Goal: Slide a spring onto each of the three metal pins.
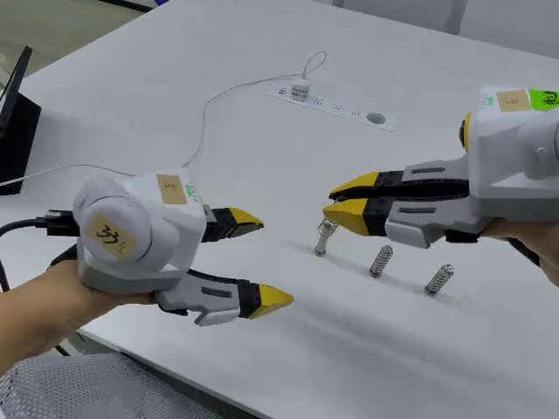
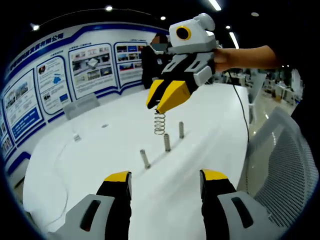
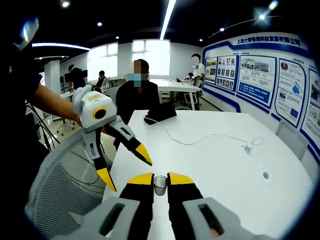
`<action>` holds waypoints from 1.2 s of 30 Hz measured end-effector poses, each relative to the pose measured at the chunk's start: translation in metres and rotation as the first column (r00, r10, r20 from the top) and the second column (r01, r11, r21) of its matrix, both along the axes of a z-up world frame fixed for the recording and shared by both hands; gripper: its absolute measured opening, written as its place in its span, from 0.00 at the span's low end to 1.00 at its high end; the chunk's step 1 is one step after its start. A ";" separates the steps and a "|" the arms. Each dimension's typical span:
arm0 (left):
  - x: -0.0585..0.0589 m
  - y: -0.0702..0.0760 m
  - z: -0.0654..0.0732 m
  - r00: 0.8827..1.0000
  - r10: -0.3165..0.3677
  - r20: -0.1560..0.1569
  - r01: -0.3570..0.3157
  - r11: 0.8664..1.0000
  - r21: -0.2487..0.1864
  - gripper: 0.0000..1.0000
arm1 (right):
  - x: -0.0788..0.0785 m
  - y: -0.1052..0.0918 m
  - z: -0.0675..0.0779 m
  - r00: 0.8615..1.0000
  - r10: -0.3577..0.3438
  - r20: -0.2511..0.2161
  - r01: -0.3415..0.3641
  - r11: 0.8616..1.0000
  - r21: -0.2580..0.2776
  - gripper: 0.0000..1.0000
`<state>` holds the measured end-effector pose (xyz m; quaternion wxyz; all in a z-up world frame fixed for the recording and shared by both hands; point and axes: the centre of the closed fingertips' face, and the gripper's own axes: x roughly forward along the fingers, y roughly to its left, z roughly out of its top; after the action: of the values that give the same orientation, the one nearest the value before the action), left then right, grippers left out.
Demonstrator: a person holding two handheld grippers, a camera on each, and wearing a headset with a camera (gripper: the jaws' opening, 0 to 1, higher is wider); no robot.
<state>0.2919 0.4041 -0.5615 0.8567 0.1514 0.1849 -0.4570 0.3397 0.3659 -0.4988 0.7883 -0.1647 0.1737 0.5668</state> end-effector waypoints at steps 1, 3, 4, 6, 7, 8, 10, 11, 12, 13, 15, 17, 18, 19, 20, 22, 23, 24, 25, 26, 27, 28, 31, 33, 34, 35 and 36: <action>0.001 0.002 0.000 1.000 0.003 0.002 -0.003 1.000 0.002 0.57 | 0.004 -0.001 -0.001 1.000 -0.012 0.001 0.012 1.000 -0.003 0.10; 0.003 0.008 -0.002 1.000 0.012 -0.001 -0.012 1.000 0.006 0.60 | 0.015 -0.004 -0.004 0.999 -0.046 0.003 0.046 0.999 -0.010 0.10; 0.003 0.010 -0.003 1.000 0.016 -0.005 -0.016 1.000 0.006 0.62 | 0.019 -0.006 -0.005 0.998 -0.060 0.002 0.060 0.998 -0.015 0.10; 0.006 0.016 -0.005 0.999 0.032 -0.010 -0.032 0.999 0.011 0.67 | 0.027 -0.008 -0.010 0.997 -0.082 -0.002 0.082 0.996 -0.024 0.10; 0.008 0.019 -0.007 0.999 0.040 -0.020 -0.040 0.999 0.013 0.69 | 0.030 -0.008 -0.012 0.996 -0.090 -0.003 0.090 0.996 -0.027 0.10; 0.009 0.023 -0.011 0.998 0.054 -0.040 -0.054 0.998 0.015 0.71 | 0.033 -0.009 -0.015 0.995 -0.098 -0.005 0.098 0.995 -0.034 0.10; 0.011 0.029 -0.014 0.997 0.069 -0.034 -0.068 0.997 0.026 0.73 | 0.039 -0.009 -0.020 0.993 -0.115 -0.015 0.114 0.993 -0.037 0.10; 0.012 0.030 -0.016 0.997 0.075 -0.037 -0.074 0.997 0.030 0.73 | 0.040 -0.009 -0.022 0.993 -0.120 -0.021 0.119 0.992 -0.036 0.10; 0.012 0.032 -0.017 0.996 0.081 -0.046 -0.080 0.996 0.030 0.74 | 0.042 -0.008 -0.024 0.992 -0.125 -0.026 0.125 0.992 -0.034 0.10; 0.012 0.033 -0.019 0.995 0.085 -0.051 -0.083 0.996 0.028 0.75 | 0.045 -0.007 -0.026 0.991 -0.131 -0.030 0.130 0.991 -0.035 0.10; 0.011 0.035 -0.022 0.994 0.091 -0.062 -0.089 0.996 0.024 0.77 | 0.049 -0.006 -0.033 0.989 -0.140 -0.036 0.138 0.989 -0.045 0.10; 0.010 0.034 -0.023 0.994 0.089 -0.070 -0.088 0.996 0.015 0.81 | 0.052 -0.006 -0.039 0.988 -0.149 -0.041 0.147 0.988 -0.055 0.10; 0.009 0.034 -0.024 0.993 0.089 -0.072 -0.089 0.996 0.012 0.83 | 0.053 -0.005 -0.044 0.987 -0.155 -0.050 0.152 0.986 -0.062 0.10; 0.009 0.034 -0.026 0.993 0.090 -0.074 -0.089 0.996 0.012 0.85 | 0.054 -0.004 -0.046 0.986 -0.158 -0.053 0.154 0.986 -0.064 0.10; 0.009 0.034 -0.028 0.993 0.093 -0.079 -0.092 0.996 0.012 0.87 | 0.055 -0.003 -0.050 0.985 -0.161 -0.064 0.157 0.985 -0.068 0.10; 0.009 0.034 -0.030 0.991 0.099 -0.086 -0.098 0.995 0.014 0.90 | 0.056 -0.002 -0.055 0.984 -0.164 -0.069 0.159 0.985 -0.072 0.10; 0.008 0.035 -0.033 0.991 0.101 -0.091 -0.100 0.995 0.019 0.91 | 0.057 -0.002 -0.058 0.983 -0.168 -0.073 0.162 0.984 -0.078 0.10; 0.008 0.035 -0.034 0.990 0.103 -0.093 -0.102 0.995 0.022 0.91 | 0.058 -0.002 -0.060 0.982 -0.171 -0.077 0.165 0.983 -0.080 0.10; 0.008 0.036 -0.035 0.990 0.107 -0.094 -0.105 0.994 0.025 0.91 | 0.058 -0.002 -0.063 0.980 -0.176 -0.089 0.168 0.982 -0.085 0.10; 0.008 0.037 -0.036 0.989 0.108 -0.097 -0.106 0.994 0.025 0.91 | 0.059 -0.002 -0.065 0.979 -0.182 -0.096 0.174 0.981 -0.087 0.10; 0.007 0.037 -0.037 0.989 0.109 -0.100 -0.107 0.994 0.025 0.91 | 0.059 -0.002 -0.067 0.977 -0.187 -0.104 0.178 0.980 -0.091 0.10; 0.007 0.038 -0.038 0.988 0.112 -0.103 -0.110 0.994 0.023 0.91 | 0.060 -0.003 -0.069 0.975 -0.194 -0.111 0.184 0.978 -0.094 0.10; 0.008 0.038 -0.040 0.987 0.119 -0.112 -0.118 0.993 0.018 0.91 | 0.060 -0.002 -0.073 0.972 -0.203 -0.122 0.191 0.976 -0.100 0.10; 0.008 0.038 -0.042 0.986 0.121 -0.117 -0.119 0.993 0.019 0.91 | 0.060 -0.001 -0.077 0.971 -0.206 -0.120 0.193 0.975 -0.110 0.10; 0.008 0.037 -0.042 0.986 0.121 -0.117 -0.119 0.993 0.022 0.91 | 0.060 -0.002 -0.079 0.971 -0.208 -0.114 0.194 0.973 -0.123 0.10; 0.008 0.037 -0.043 0.986 0.121 -0.117 -0.119 0.993 0.025 0.90 | 0.061 -0.003 -0.081 0.971 -0.213 -0.110 0.197 0.971 -0.136 0.10; 0.008 0.037 -0.043 0.986 0.121 -0.117 -0.119 0.993 0.023 0.90 | 0.060 -0.002 -0.083 0.971 -0.209 -0.112 0.193 0.971 -0.138 0.10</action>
<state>0.3002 0.4409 -0.6046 0.8689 0.1197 0.2478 -0.4115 0.3998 0.3636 -0.5813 0.8172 -0.1596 0.2747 0.4809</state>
